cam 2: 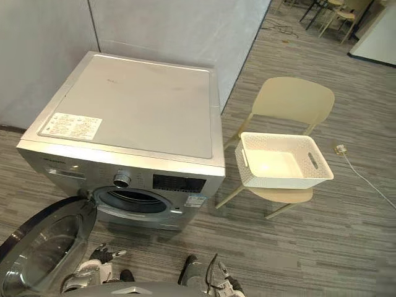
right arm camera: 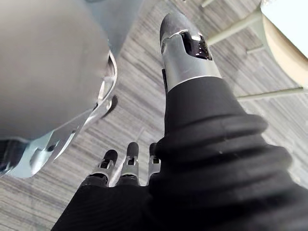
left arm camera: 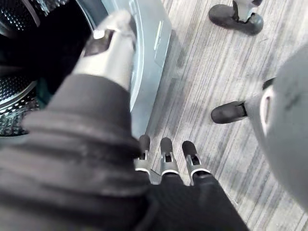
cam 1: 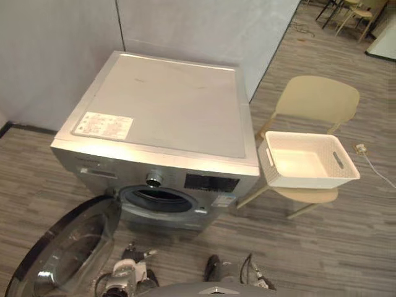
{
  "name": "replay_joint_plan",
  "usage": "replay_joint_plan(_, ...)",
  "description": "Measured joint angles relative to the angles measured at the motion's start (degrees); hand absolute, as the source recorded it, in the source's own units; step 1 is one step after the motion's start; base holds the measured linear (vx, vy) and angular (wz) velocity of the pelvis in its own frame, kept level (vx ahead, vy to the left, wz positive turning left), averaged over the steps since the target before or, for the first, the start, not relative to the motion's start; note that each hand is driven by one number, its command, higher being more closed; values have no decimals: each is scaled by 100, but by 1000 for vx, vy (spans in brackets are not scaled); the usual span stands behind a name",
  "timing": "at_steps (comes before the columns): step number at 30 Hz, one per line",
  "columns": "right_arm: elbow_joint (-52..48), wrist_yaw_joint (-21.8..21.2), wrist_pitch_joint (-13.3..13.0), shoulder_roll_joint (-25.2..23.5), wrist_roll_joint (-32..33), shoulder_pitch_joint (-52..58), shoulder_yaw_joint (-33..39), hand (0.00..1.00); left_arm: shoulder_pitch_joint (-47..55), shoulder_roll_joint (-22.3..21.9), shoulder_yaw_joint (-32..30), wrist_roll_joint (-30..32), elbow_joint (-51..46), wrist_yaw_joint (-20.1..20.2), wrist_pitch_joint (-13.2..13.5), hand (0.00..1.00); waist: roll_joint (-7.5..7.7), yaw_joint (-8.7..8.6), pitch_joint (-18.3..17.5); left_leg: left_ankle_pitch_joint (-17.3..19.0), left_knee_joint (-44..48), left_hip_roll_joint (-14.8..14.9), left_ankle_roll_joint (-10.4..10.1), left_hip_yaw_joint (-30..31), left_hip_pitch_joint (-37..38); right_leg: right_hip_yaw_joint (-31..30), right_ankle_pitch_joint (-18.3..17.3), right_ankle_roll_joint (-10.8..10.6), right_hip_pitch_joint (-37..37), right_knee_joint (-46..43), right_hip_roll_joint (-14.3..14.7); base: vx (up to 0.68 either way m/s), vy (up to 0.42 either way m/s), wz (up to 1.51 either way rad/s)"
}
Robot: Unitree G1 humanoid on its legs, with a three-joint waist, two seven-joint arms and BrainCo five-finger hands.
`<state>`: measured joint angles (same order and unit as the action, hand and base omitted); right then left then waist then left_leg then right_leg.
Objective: Pick up the laundry basket with both hands and put the clothes into the washing machine.
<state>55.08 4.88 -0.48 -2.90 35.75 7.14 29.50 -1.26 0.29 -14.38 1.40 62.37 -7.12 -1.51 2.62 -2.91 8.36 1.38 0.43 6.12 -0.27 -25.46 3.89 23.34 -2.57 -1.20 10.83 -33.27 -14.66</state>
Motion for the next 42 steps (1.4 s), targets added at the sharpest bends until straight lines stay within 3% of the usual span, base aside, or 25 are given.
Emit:
replay_joint_plan(1, 33, -11, 19, 18, 1, 64, 13, 0, 43, 76, -146, -1, 2, -1, -11, 0, 69, -9, -35, 16, 83, 8, -9, 15, 12, -43, -197, -47, 18, -771, -159, 61, -113, -4)
replay_joint_plan(3, 262, -55, 21, 71, 14, -16, 104, 0, 110, 232, -174, -1, 46, 11, -15, 0, 177, 27, -64, -11, 176, -63, -49, -101, -32, -100, -302, -114, -69, -936, -360, 78, -157, -36)
replay_joint_plan(4, 270, -64, 18, 82, 18, -116, 171, 0, 82, 287, -292, 0, 172, 35, -27, 0, 156, 59, -58, -30, 136, -111, -69, -141, 3, -68, -363, -19, -83, -817, -278, 54, -168, -55)
replay_joint_plan(6, 273, -67, 18, 198, 17, -128, 257, 0, 111, 184, -327, 0, 278, 49, -95, 0, -45, 69, -99, -86, -40, -104, -95, -101, 6, -150, -398, 32, -147, -461, -72, -16, -99, -39)
replay_joint_plan(7, 350, -64, 25, 330, 20, -128, 292, 0, 98, 96, -287, -1, 362, 48, -99, 0, -233, 93, -176, -177, -169, -64, -97, -118, -19, -296, -496, 6, -276, -127, 78, -48, -92, -14)
replay_joint_plan(8, 414, -65, 29, 323, 20, -197, 281, 0, 93, 82, -238, -5, 366, 50, -99, 0, -245, 73, -225, -184, -148, -100, -85, -138, -60, -495, -683, -12, -282, -115, 47, -77, -130, 5)
replay_joint_plan(9, 458, -69, 55, 293, 19, -200, 240, 0, 97, 113, -140, -6, 361, 48, -98, 0, -174, 63, -240, -196, -147, -148, -87, -132, -75, -656, -832, -28, -272, -136, 24, -69, -145, 23)
replay_joint_plan(10, 539, -73, 97, 152, 20, -195, 203, 0, 98, 252, -33, -9, 341, 36, -91, 0, 63, 82, -296, -257, -153, -247, -139, -132, -73, -1087, -1089, -231, -320, 96, 75, -31, -207, 10)
replay_joint_plan(12, 580, -72, 92, 133, 19, -247, 215, 0, 61, 367, -35, -20, 324, 26, -90, 0, 159, 176, -348, -354, -156, -219, -204, -157, -80, -1164, -1202, -396, -508, 684, 224, -13, -216, -26)
replay_joint_plan(13, 589, -73, 70, 187, 16, -427, 122, 0, 31, 360, -42, -29, 325, -17, -91, 0, 144, 257, -334, -405, -125, -101, -237, -291, -91, -1193, -1190, -413, -699, 1227, 408, -84, -183, -45)
replay_joint_plan(16, 620, -79, 70, 329, 4, -614, -201, 0, 17, 284, 3, -160, 268, -71, -91, 0, 37, 248, -294, -438, 1, 152, -295, -330, -103, -1244, -980, -319, -818, 1539, 686, -126, -135, -27)
replay_joint_plan(22, 618, -86, 60, 376, -7, -684, -468, 0, 32, 242, 101, -604, 119, -269, -45, 0, -207, 323, -140, -214, 695, 933, -499, -421, -491, -1252, -454, -31, -1107, 2501, 1365, -95, -108, -17)
replay_joint_plan(26, 617, -50, 35, 557, -25, -491, -439, 0, 103, 144, 88, -794, 116, -264, 21, 0, -420, 299, -9, -173, 1315, 1240, -457, -518, -543, -1174, -350, 16, -1374, 2661, 1526, -18, -68, 1)
replay_joint_plan(27, 617, -41, 28, 622, -32, -425, -339, 0, 101, 95, 90, -791, 119, -261, 32, 0, -554, 285, 46, -230, 1467, 1242, -377, -514, -638, -1143, -362, 33, -1379, 2655, 1508, -28, -30, 23)
replay_joint_plan(29, 637, -35, 27, 695, -94, -322, -169, 0, 103, 12, -4, -791, 128, -250, 40, 0, -634, 293, 109, -268, 1592, 1092, -345, -229, -776, -1135, -363, 30, -1348, 2650, 1442, -13, -13, 16)
replay_joint_plan(31, 686, -38, 43, 792, -197, -305, 74, 0, 224, -52, -434, -805, 136, -247, 53, 0, -704, 328, 130, -101, 1812, 636, -376, 208, -749, -1259, -336, 21, -1306, 2599, 1210, 14, 50, -18)
replay_joint_plan(36, 682, -48, 44, 694, -222, -400, 338, 0, 437, -99, -1138, -799, 196, -203, 31, 0, -736, 392, 109, 285, 1834, 449, -412, 691, -660, -1641, -127, -121, -1265, 2844, 1202, 18, 85, -43)
replay_joint_plan(38, 656, -39, 29, 546, -212, -391, 428, 0, 434, -199, -1293, -798, 183, -201, 23, 0, -796, 382, -7, 437, 1253, 332, -387, 673, -527, -1633, 12, -240, -1165, 3006, 1203, 5, 152, -7)
replay_joint_plan(42, 430, 68, 22, 330, -218, -259, 292, 0, 302, -158, -1297, -797, 114, -208, 30, 0, -521, 380, -108, 227, 586, 2, -227, 642, -477, -1597, 229, -340, -1078, 3198, 978, 8, 127, 9)
